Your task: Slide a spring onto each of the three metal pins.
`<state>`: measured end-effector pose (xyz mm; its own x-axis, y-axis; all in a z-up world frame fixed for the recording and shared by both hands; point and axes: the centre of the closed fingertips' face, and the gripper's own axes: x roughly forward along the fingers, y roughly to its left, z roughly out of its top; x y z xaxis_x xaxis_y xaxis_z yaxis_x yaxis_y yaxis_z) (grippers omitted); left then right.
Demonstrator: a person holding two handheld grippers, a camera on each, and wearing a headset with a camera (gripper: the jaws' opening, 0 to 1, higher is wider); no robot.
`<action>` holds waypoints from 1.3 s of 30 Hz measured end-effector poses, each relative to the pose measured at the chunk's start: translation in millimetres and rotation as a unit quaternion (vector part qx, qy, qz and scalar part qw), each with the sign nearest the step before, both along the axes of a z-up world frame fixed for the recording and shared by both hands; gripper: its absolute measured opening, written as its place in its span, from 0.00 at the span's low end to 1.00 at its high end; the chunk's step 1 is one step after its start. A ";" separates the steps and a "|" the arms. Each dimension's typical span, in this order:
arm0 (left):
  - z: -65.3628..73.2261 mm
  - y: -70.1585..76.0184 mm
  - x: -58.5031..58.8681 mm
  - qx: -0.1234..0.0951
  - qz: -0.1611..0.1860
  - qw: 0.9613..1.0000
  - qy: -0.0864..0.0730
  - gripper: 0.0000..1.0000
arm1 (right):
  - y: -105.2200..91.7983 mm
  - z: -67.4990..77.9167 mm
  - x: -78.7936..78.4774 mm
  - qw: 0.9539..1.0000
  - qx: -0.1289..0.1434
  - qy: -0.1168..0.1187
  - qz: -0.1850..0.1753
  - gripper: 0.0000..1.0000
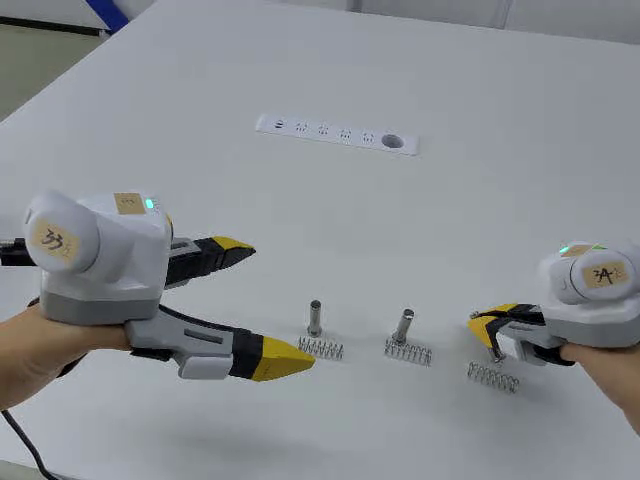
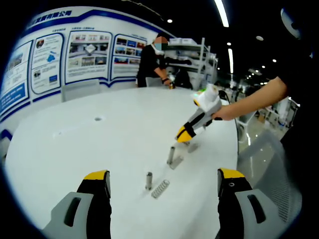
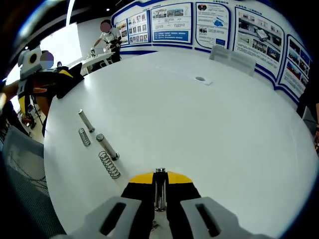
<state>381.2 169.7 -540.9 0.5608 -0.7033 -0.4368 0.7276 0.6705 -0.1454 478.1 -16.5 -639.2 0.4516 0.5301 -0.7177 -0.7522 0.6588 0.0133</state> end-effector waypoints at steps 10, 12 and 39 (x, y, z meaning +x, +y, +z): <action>5.8 -5.1 0.4 0.002 -0.007 1.000 -0.001 0.90 | -6.4 7.5 -3.4 1.000 0.018 -0.019 -0.003 0.08; 8.4 -6.6 1.1 0.000 -0.007 1.000 -0.003 0.90 | -7.1 9.4 -5.2 1.000 0.021 -0.023 -0.003 0.08; 16.9 -10.1 -10.5 -0.003 -0.009 1.000 -0.008 0.90 | -14.7 20.2 -19.8 0.996 0.063 -0.066 0.003 0.08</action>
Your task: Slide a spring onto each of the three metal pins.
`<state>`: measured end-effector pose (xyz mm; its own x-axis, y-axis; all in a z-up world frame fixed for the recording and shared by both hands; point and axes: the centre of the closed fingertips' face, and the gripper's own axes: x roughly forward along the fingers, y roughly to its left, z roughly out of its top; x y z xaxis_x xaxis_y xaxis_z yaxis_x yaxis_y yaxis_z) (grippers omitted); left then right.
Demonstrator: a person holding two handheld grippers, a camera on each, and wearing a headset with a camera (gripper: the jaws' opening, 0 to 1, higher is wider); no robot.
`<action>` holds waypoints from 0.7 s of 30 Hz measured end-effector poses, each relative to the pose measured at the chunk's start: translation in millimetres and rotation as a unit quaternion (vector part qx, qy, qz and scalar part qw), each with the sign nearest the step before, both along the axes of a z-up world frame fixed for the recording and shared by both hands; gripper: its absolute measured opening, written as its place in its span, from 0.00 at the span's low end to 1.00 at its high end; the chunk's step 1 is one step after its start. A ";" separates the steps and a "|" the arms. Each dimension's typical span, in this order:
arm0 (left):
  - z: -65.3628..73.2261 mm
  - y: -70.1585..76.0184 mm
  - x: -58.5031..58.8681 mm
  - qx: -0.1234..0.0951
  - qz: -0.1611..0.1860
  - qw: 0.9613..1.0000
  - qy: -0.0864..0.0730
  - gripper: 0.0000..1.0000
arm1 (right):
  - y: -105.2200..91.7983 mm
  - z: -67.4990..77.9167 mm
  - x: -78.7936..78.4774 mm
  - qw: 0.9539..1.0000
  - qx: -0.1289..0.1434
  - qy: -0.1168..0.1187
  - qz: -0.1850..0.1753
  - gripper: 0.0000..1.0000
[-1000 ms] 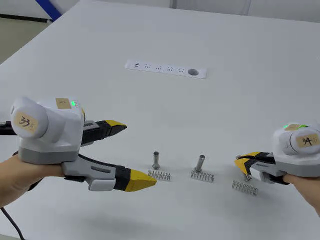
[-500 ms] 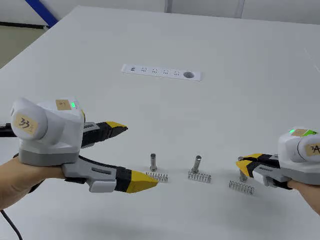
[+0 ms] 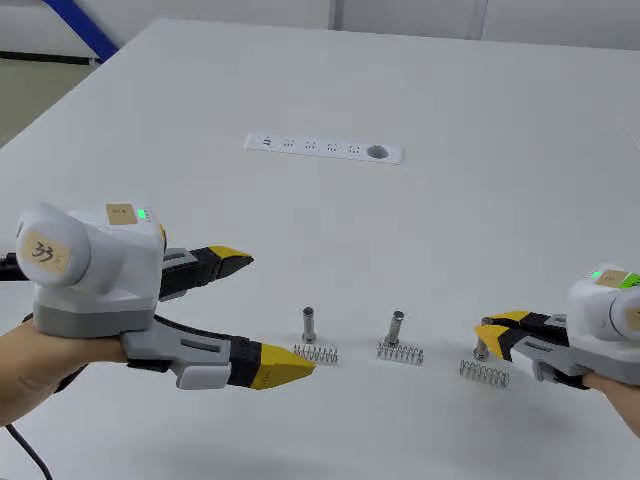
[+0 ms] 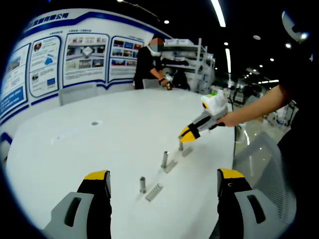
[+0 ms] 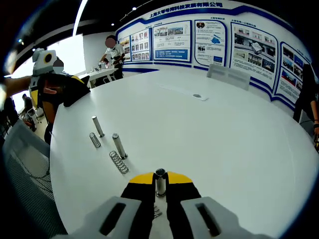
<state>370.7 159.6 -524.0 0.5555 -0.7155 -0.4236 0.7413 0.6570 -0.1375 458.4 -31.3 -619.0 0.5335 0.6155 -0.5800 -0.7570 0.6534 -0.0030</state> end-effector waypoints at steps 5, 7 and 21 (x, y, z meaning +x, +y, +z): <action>2.1 0.3 1.0 -0.008 0.005 1.000 -0.001 0.90 | -2.2 0.3 -3.0 1.000 0.005 -0.018 0.009 0.08; 2.6 -0.1 1.3 -0.009 0.005 1.000 -0.001 0.90 | -2.7 0.3 -3.0 1.000 0.004 -0.023 0.011 0.08; 1.1 -3.3 -1.4 -0.008 0.001 1.000 0.001 0.89 | -0.6 0.7 -5.9 0.999 -0.007 -0.030 0.025 0.09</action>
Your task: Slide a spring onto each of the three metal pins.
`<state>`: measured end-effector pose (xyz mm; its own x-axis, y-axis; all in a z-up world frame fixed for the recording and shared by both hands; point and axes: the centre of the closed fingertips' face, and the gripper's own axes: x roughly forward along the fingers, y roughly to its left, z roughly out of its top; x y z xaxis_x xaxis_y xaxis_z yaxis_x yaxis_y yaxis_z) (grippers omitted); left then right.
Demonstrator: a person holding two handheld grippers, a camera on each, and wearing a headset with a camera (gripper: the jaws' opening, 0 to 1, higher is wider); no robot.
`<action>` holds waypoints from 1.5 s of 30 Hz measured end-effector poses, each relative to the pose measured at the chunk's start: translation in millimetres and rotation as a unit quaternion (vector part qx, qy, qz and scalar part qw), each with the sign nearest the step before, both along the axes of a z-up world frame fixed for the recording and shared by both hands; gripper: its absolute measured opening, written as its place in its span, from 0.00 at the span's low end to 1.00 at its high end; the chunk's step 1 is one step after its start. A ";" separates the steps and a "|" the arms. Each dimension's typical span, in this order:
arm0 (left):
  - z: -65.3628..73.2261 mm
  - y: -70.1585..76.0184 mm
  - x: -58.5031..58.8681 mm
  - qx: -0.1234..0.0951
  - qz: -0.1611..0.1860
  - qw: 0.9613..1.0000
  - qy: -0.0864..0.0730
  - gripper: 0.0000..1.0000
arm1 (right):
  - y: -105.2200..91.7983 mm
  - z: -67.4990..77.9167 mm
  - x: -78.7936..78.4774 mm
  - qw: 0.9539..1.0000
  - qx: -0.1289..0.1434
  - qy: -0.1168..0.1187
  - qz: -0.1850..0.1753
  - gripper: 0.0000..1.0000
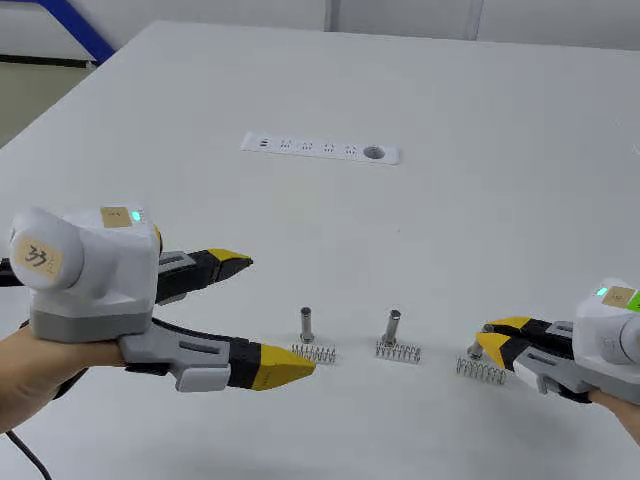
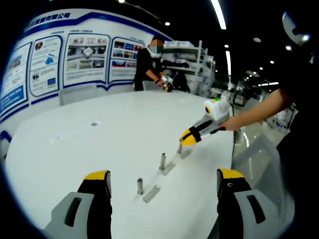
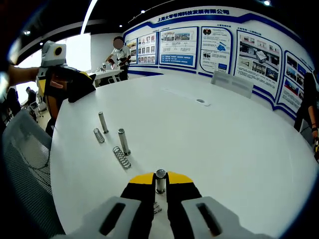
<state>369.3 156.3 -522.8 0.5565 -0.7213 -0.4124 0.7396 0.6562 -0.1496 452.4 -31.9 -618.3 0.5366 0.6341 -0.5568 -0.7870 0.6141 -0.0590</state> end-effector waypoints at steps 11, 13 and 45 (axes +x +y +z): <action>-1.9 3.2 -2.9 -0.001 0.004 1.000 0.001 0.89 | -2.3 1.4 -0.5 1.000 -0.008 -0.006 0.005 0.12; -2.4 3.8 -2.7 0.000 0.005 1.000 0.002 0.89 | -3.0 1.1 -1.7 1.000 -0.005 -0.001 0.005 0.14; -5.8 5.7 3.3 -0.012 0.016 1.000 0.015 0.88 | -15.0 -39.2 -29.0 0.989 -0.068 0.059 0.115 0.20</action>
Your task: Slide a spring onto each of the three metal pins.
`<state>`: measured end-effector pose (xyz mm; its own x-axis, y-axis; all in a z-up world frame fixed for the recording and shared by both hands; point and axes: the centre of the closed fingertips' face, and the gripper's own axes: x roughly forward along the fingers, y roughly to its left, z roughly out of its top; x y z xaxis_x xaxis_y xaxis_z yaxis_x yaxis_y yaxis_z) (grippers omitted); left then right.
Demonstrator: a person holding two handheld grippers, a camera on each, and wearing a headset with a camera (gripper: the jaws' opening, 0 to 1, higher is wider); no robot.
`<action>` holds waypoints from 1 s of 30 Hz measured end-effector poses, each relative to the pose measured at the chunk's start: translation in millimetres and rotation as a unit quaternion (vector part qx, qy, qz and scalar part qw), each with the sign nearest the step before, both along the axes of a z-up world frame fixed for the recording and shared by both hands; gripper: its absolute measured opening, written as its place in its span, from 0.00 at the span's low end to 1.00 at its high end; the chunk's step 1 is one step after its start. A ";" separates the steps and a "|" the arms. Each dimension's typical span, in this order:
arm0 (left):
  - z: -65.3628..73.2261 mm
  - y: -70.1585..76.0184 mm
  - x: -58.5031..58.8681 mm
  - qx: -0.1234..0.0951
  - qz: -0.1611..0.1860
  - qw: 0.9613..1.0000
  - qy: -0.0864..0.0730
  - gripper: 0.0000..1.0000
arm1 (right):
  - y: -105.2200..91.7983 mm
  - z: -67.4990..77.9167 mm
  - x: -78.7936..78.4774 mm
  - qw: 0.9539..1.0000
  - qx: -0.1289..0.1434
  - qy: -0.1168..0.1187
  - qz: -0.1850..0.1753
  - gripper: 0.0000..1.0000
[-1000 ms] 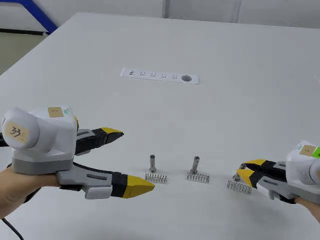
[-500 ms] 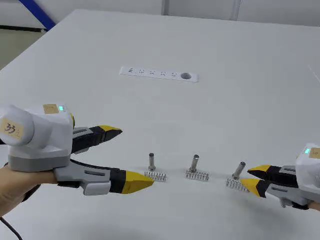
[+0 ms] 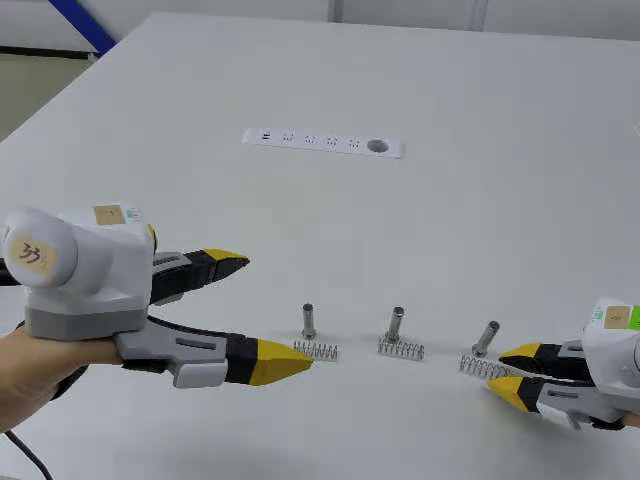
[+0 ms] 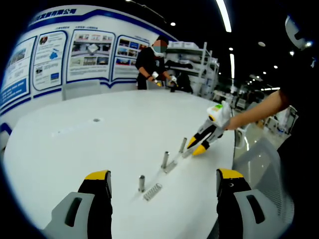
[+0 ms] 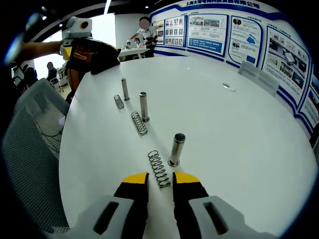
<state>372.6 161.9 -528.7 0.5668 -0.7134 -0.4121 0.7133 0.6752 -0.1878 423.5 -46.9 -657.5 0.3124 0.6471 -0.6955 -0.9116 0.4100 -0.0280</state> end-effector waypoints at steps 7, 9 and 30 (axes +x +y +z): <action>-3.3 2.8 -2.1 0.006 0.003 1.000 0.004 0.88 | -1.4 -4.9 0.5 1.000 0.001 0.015 0.008 0.20; -4.5 3.8 -2.4 0.008 0.004 1.000 0.006 0.88 | -1.4 -5.5 0.7 1.000 0.005 0.019 0.011 0.20; -5.9 3.8 -2.6 0.014 0.003 1.000 0.007 0.88 | 2.2 -5.8 -1.3 1.000 0.020 0.010 0.013 0.11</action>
<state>370.1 165.8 -534.6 0.5649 -0.6984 -0.4395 0.7069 0.6844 -0.1789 422.2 -44.6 -663.3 0.2807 0.6824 -0.6749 -0.9223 0.3863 0.0070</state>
